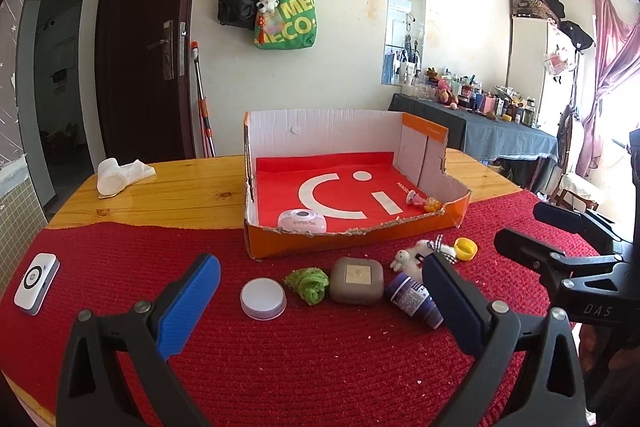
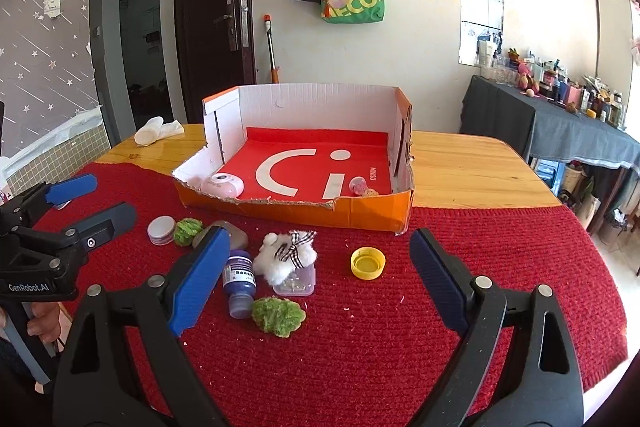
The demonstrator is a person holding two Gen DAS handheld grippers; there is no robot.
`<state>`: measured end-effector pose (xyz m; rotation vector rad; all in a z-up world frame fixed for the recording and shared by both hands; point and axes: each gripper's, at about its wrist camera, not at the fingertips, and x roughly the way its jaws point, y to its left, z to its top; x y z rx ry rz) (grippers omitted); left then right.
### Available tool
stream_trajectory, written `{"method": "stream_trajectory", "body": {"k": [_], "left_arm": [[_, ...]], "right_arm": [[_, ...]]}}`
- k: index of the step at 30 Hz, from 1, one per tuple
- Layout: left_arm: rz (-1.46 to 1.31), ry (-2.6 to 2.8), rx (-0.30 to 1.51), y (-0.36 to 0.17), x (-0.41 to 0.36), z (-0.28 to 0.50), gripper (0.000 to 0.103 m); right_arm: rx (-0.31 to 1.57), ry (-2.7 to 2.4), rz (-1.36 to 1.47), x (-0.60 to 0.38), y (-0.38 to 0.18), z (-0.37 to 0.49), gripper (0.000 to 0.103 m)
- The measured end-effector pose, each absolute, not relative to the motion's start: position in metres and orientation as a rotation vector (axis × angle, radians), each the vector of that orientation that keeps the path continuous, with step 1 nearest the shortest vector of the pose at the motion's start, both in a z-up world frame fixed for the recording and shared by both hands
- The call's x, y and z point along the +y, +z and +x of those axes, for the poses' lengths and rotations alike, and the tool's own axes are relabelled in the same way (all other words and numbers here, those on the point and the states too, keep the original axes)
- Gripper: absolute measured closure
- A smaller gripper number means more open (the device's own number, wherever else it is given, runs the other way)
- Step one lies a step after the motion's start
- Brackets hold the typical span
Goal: Organize objects
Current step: 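Withdraw both grippers from the box back over the cloth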
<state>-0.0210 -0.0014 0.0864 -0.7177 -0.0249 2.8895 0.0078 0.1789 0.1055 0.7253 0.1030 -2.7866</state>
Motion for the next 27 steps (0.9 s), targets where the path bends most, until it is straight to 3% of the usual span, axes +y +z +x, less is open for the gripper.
{"method": "stream_trajectory", "body": {"k": [27], "left_arm": [[-0.944, 2.813, -0.109, 0.048, -0.007, -0.039, 0.0]], "right_arm": [[0.092, -2.739, 0.874, 0.179, 0.068, -0.007, 0.011]]}}
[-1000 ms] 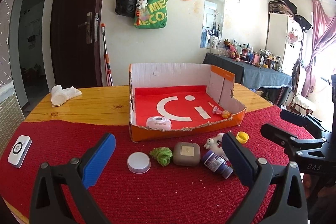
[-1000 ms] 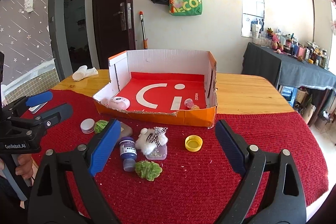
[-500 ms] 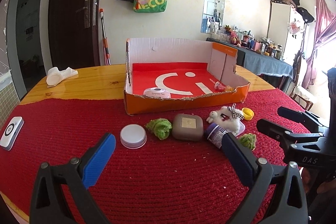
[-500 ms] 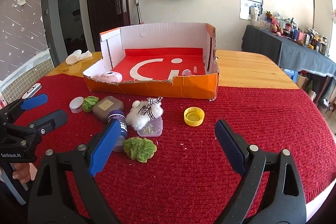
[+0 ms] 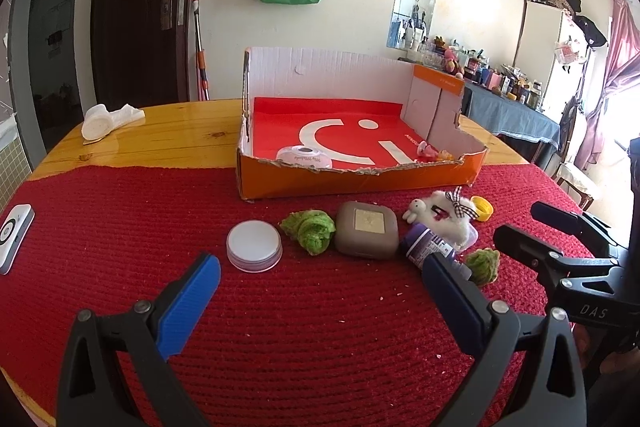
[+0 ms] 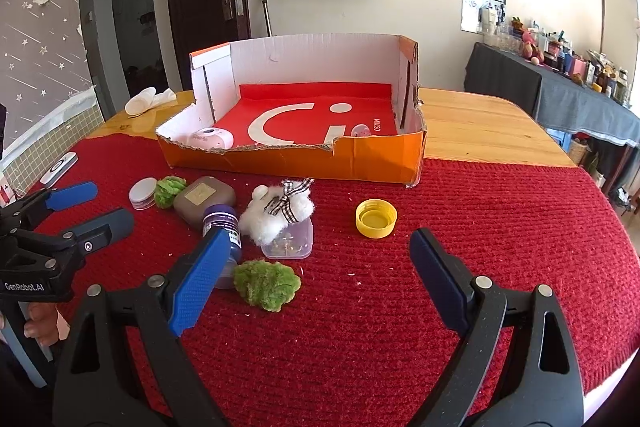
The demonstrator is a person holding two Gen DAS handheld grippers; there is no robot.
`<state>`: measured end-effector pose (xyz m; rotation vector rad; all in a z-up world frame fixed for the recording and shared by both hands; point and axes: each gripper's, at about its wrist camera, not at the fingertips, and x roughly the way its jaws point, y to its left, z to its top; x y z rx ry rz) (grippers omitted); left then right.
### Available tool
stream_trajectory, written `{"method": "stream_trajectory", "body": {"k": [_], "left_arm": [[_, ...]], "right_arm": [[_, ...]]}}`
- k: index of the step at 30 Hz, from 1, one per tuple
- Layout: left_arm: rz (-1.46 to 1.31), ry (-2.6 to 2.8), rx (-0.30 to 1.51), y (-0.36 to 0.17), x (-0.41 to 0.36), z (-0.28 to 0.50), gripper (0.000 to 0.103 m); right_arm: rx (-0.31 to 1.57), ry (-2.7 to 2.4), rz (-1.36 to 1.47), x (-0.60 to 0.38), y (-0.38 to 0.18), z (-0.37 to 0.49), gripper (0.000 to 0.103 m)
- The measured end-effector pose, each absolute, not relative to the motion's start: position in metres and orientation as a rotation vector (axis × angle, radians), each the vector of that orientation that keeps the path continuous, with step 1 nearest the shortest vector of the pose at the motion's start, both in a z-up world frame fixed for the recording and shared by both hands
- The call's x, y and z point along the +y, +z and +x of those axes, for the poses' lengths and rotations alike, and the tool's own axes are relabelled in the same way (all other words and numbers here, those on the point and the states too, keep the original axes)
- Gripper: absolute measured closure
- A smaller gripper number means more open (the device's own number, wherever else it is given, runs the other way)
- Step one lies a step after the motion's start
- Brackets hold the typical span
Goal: Organize objects
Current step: 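Withdraw both grippers from the box back over the cloth, then grasp the white round jar with the left gripper while the right gripper reaches the white plush bunny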
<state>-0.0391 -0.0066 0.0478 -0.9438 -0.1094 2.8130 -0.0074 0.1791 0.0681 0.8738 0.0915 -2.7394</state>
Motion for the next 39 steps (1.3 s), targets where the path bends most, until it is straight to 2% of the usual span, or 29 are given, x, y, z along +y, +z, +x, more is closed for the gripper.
{"method": "stream_trajectory", "body": {"k": [9, 26, 39], "left_arm": [[-1.007, 2.812, -0.127, 0.045, -0.024, -0.057, 0.0], [-1.142, 2.75, -0.102, 0.034, -0.051, -0.087, 0.006], [-1.211, 2.671, -0.041, 0.025, -0.047, -0.099, 0.018]], "right_arm": [[0.094, -2.673, 0.914, 0.173, 0.068, -0.029, 0.011], [0.311, -2.577, 1.037, 0.148, 0.061, -0.061, 0.011], [0.418, -2.502, 1.079, 0.145, 0.058, -0.067, 0.012]]}}
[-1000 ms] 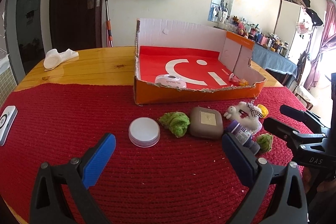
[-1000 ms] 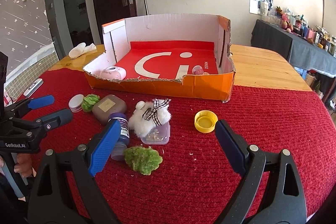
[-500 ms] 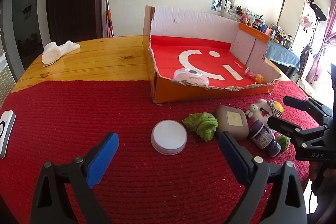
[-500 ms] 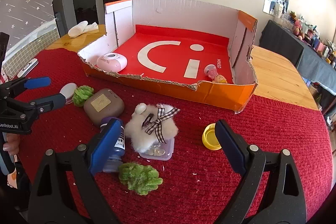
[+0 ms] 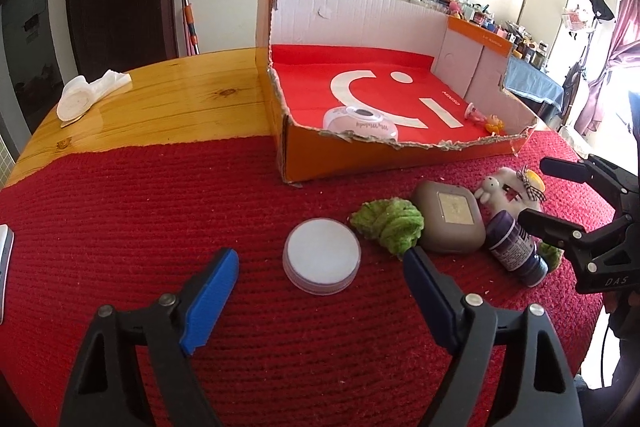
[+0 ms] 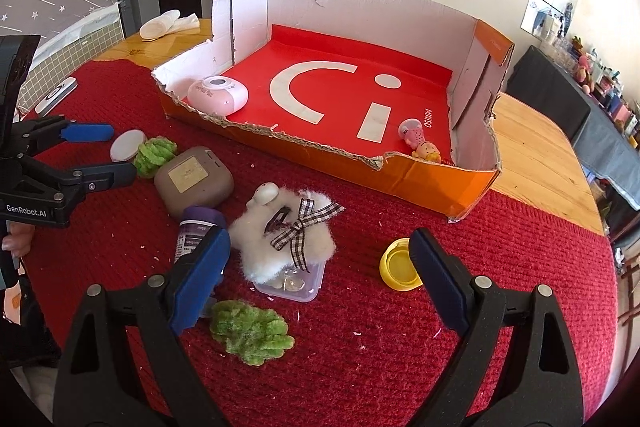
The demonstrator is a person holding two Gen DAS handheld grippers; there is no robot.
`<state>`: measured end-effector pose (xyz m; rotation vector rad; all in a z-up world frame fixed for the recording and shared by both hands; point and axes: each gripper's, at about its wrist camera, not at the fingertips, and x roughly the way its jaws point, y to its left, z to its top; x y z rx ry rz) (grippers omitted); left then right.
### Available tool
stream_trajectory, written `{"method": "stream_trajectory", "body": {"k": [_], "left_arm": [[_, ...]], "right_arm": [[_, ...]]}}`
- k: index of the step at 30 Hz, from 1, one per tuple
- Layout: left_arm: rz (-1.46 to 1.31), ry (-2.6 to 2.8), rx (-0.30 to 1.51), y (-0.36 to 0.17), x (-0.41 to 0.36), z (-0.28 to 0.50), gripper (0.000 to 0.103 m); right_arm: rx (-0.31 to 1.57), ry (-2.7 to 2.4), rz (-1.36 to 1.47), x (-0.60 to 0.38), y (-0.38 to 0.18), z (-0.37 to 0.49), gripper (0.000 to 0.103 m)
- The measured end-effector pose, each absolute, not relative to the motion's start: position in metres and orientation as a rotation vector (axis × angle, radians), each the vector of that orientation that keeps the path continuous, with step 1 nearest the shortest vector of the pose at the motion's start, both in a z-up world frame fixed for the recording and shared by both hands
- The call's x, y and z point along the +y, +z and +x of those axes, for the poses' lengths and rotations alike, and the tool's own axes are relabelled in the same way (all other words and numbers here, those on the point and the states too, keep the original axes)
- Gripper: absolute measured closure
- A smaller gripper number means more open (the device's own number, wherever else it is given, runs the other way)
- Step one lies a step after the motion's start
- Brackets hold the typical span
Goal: Organize objects
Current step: 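Grasp the white round jar with the left gripper while the right gripper reaches the white plush bunny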
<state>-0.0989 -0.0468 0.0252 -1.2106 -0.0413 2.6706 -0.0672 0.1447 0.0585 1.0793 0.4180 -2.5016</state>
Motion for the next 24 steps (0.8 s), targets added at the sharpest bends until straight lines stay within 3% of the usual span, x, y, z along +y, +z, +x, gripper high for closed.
{"method": "stream_trajectory", "body": {"k": [7, 20, 24], "left_arm": [[-1.216, 2.645, -0.028, 0.025, -0.044, -0.104, 0.02], [-1.205, 2.601, -0.046, 0.026, -0.041, -0.104, 0.036], [-1.2, 2.595, -0.037, 0.026, -0.038, -0.104, 0.043]], "right_arm": [[0.422, -2.458, 1.093, 0.141, 0.057, -0.074, 0.014], [0.382, -2.398, 1.093, 0.138, 0.053, -0.08, 0.028], [0.362, -2.369, 1.099, 0.137, 0.052, -0.081, 0.043]]}}
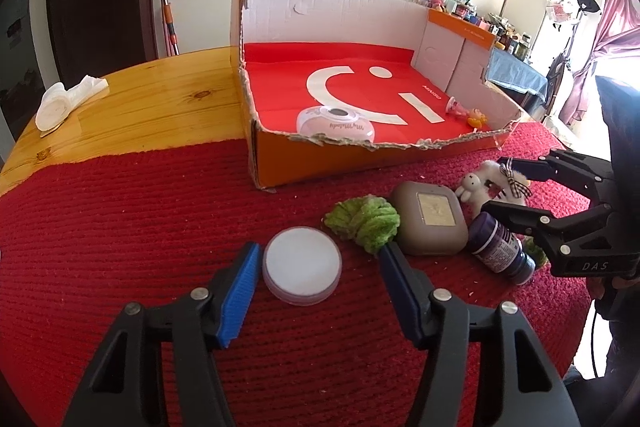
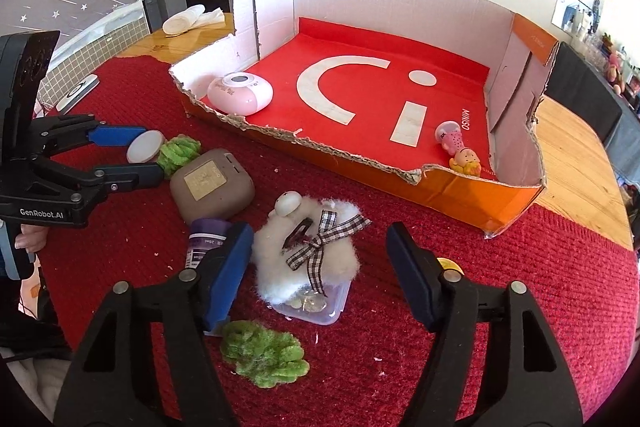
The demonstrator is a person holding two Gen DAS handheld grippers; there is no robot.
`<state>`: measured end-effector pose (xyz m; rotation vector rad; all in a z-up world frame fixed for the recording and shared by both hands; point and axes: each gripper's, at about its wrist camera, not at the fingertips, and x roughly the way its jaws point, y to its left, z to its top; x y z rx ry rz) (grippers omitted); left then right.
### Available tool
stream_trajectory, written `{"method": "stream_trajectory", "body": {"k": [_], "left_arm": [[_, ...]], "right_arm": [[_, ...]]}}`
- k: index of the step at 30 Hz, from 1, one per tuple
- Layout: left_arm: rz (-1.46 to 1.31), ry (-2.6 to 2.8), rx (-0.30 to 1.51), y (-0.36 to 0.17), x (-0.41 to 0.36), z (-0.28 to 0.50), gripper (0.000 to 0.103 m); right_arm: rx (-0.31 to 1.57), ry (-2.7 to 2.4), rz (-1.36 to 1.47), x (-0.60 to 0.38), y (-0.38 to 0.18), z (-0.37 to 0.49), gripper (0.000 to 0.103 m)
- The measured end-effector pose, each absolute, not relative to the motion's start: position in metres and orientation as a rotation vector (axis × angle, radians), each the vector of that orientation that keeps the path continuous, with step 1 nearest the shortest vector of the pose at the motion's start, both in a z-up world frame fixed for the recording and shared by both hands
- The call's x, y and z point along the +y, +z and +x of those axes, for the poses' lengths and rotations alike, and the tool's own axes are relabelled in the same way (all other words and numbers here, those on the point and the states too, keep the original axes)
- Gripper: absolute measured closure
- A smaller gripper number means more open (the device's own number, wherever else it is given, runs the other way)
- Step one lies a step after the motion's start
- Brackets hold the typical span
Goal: Organize objects
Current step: 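Grasp the white round jar with the left gripper while the right gripper reaches the white plush bunny, then close the right gripper on the white plush bunny and lift it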
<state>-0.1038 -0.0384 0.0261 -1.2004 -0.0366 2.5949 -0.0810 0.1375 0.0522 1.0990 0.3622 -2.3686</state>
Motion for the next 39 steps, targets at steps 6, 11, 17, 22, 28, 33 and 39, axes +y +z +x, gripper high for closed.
{"method": "stream_trajectory", "body": {"k": [6, 11, 17, 22, 28, 33, 39], "left_arm": [[-1.194, 2.577, -0.043, 0.027, -0.037, -0.103, 0.058], [-1.192, 2.583, -0.038, 0.026, -0.037, -0.102, 0.06], [-1.194, 2.585, -0.049, 0.027, -0.038, -0.1, 0.06], [-1.19, 2.591, -0.059, 0.03, -0.039, -0.097, 0.06], [-1.172, 2.602, -0.067, 0.035, -0.041, -0.094, 0.06], [-1.159, 2.608, -0.07, 0.038, -0.041, -0.089, 0.06], [-1.14, 2.615, -0.068, 0.044, -0.039, -0.083, 0.06]], "right_arm": [[0.328, -2.323, 1.106, 0.136, 0.051, -0.08, 0.06], [0.315, -2.323, 1.099, 0.138, 0.052, -0.08, 0.064], [0.284, -2.328, 1.093, 0.142, 0.055, -0.08, 0.07], [0.276, -2.334, 1.084, 0.144, 0.057, -0.079, 0.07], [0.266, -2.338, 1.071, 0.146, 0.059, -0.076, 0.073], [0.246, -2.342, 1.057, 0.148, 0.063, -0.072, 0.074], [0.242, -2.354, 1.034, 0.15, 0.068, -0.066, 0.074]]}}
